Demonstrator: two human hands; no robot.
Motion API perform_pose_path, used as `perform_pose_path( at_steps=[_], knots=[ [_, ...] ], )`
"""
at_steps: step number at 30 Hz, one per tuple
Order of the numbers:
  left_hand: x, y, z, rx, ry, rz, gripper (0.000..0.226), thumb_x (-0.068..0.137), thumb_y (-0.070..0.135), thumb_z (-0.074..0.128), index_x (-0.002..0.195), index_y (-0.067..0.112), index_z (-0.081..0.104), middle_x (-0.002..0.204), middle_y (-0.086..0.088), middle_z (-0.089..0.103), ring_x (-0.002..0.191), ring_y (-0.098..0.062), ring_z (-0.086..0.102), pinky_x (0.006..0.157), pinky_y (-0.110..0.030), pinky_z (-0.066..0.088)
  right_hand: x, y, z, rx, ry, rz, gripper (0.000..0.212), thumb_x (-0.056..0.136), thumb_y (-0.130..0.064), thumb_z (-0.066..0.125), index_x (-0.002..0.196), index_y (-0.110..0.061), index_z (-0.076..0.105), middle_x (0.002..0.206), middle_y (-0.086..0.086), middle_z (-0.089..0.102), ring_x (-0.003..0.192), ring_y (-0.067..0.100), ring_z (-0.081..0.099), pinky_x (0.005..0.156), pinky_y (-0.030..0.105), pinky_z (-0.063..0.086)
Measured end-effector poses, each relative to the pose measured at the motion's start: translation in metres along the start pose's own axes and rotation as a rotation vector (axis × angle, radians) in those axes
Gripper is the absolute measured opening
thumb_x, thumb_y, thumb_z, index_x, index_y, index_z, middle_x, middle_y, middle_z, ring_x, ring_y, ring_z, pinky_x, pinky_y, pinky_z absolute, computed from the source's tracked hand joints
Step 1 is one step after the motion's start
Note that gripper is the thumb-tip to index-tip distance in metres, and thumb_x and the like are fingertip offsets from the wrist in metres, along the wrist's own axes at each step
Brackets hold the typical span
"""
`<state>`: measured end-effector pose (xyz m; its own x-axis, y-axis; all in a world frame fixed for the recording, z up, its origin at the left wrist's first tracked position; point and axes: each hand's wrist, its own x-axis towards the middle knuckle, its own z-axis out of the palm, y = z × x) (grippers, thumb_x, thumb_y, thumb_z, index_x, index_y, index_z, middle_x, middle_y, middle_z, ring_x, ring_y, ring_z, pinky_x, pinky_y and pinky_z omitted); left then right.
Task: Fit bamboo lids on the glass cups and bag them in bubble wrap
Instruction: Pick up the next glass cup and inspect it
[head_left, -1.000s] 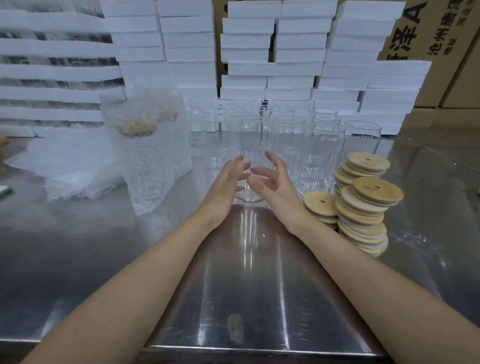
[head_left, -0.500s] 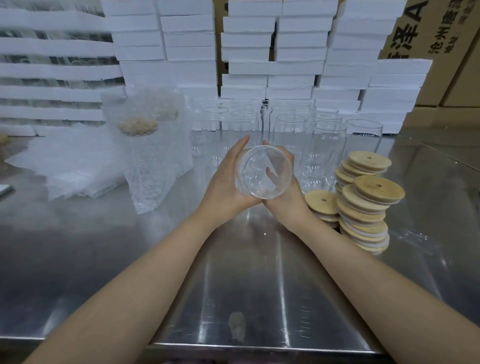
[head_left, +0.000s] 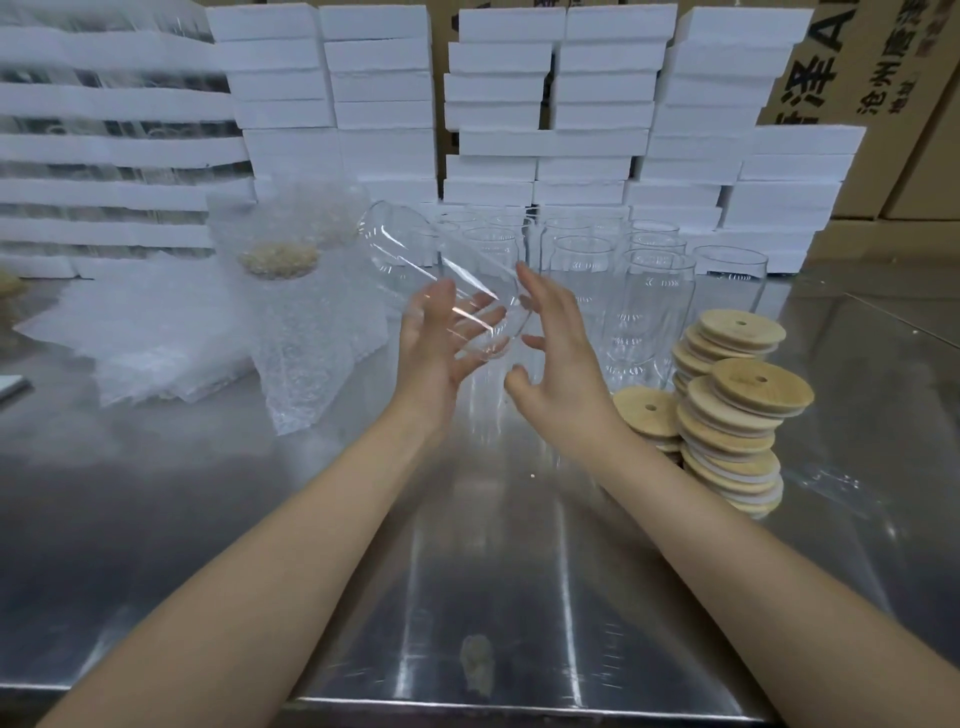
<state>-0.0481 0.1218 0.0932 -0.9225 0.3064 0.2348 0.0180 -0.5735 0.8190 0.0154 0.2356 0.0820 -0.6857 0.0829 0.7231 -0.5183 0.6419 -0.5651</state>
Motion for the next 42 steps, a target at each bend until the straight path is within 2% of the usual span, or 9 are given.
perform_pose_path(
  at_steps=[4, 9, 15, 19, 22, 25, 30, 35, 42],
  knots=[
    [-0.007, 0.010, 0.009, -0.411, -0.187, -0.291, 0.085, 0.079, 0.065, 0.058, 0.138, 0.008, 0.033, 0.121, -0.019, 0.063, 0.100, -0.030, 0.069, 0.070, -0.037, 0.059, 0.009, -0.023, -0.013, -0.097, 0.160, -0.004, 0.066, 0.077, 0.010, 0.048, 0.138, -0.015, 0.042, 0.132, -0.001, 0.043, 0.113, 0.009, 0.053, 0.074, 0.025, 0.050],
    [-0.015, 0.017, 0.009, -0.832, -0.265, -0.657, 0.091, 0.082, 0.065, 0.059, 0.136, -0.006, 0.038, 0.108, -0.031, 0.062, 0.086, -0.040, 0.070, 0.064, -0.038, 0.061, 0.015, -0.033, -0.032, -0.011, 0.311, 0.161, 0.039, 0.077, 0.010, 0.043, 0.106, -0.016, 0.046, 0.108, 0.003, 0.052, 0.090, 0.017, 0.058, 0.071, 0.028, 0.045],
    [-0.013, 0.013, 0.003, -0.735, -0.182, -0.703, 0.087, 0.084, 0.064, 0.058, 0.134, -0.005, 0.040, 0.097, -0.030, 0.065, 0.075, -0.039, 0.071, 0.052, -0.037, 0.059, 0.017, -0.021, -0.053, -0.967, -0.157, 0.480, 0.021, 0.083, -0.010, 0.047, 0.098, -0.015, 0.061, 0.105, 0.010, 0.063, 0.099, 0.033, 0.059, 0.070, 0.030, 0.033],
    [-0.008, 0.008, -0.005, -0.690, -0.133, -0.702, 0.088, 0.083, 0.067, 0.056, 0.137, 0.001, 0.037, 0.096, -0.029, 0.066, 0.074, -0.037, 0.071, 0.052, -0.035, 0.059, 0.011, -0.024, -0.049, -1.190, -0.331, 0.541, 0.020, 0.088, -0.016, 0.051, 0.106, -0.014, 0.060, 0.114, 0.007, 0.061, 0.109, 0.030, 0.059, 0.073, 0.029, 0.032],
    [-0.003, 0.003, -0.006, -0.464, -0.075, -0.597, 0.087, 0.081, 0.073, 0.049, 0.135, 0.006, 0.038, 0.097, -0.023, 0.070, 0.080, -0.032, 0.072, 0.050, -0.029, 0.058, 0.007, -0.027, -0.048, -1.244, -0.447, 0.572, 0.025, 0.090, -0.021, 0.052, 0.113, -0.018, 0.059, 0.118, 0.002, 0.059, 0.113, 0.026, 0.057, 0.074, 0.028, 0.030],
    [0.002, -0.004, -0.004, 0.122, 0.042, -0.236, 0.082, 0.080, 0.075, 0.047, 0.134, 0.014, 0.033, 0.085, -0.003, 0.076, 0.081, -0.018, 0.073, 0.048, -0.022, 0.052, 0.002, -0.031, -0.046, -1.295, -0.575, 0.556, 0.028, 0.089, -0.017, 0.050, 0.116, -0.017, 0.058, 0.122, 0.003, 0.058, 0.117, 0.027, 0.056, 0.077, 0.029, 0.030],
    [0.000, -0.024, -0.014, 0.908, 0.062, 0.204, 0.092, 0.065, 0.080, 0.051, 0.136, 0.031, 0.022, 0.101, 0.012, 0.064, 0.094, 0.003, 0.061, 0.081, -0.028, 0.050, -0.001, -0.036, -0.037, -1.275, -0.656, 0.490, 0.029, 0.089, -0.004, 0.048, 0.115, -0.014, 0.056, 0.121, 0.006, 0.057, 0.116, 0.030, 0.056, 0.076, 0.030, 0.033],
    [0.000, -0.031, -0.029, 1.193, -0.102, 0.237, 0.086, 0.075, 0.073, 0.057, 0.140, 0.036, 0.015, 0.114, 0.010, 0.053, 0.106, -0.007, 0.056, 0.088, -0.029, 0.045, 0.001, -0.038, -0.036, -1.208, -0.566, 0.497, 0.030, 0.089, -0.004, 0.050, 0.117, -0.013, 0.055, 0.123, 0.008, 0.055, 0.117, 0.030, 0.056, 0.076, 0.030, 0.033],
    [0.004, -0.032, -0.033, 1.252, -0.031, 0.263, 0.090, 0.074, 0.076, 0.055, 0.141, 0.034, 0.012, 0.116, 0.006, 0.052, 0.104, -0.012, 0.056, 0.084, -0.030, 0.045, 0.009, -0.024, -0.037, -0.970, -0.271, 0.432, 0.044, 0.088, 0.000, 0.048, 0.128, -0.017, 0.053, 0.126, 0.009, 0.057, 0.116, 0.033, 0.055, 0.079, 0.031, 0.036]
  ],
)
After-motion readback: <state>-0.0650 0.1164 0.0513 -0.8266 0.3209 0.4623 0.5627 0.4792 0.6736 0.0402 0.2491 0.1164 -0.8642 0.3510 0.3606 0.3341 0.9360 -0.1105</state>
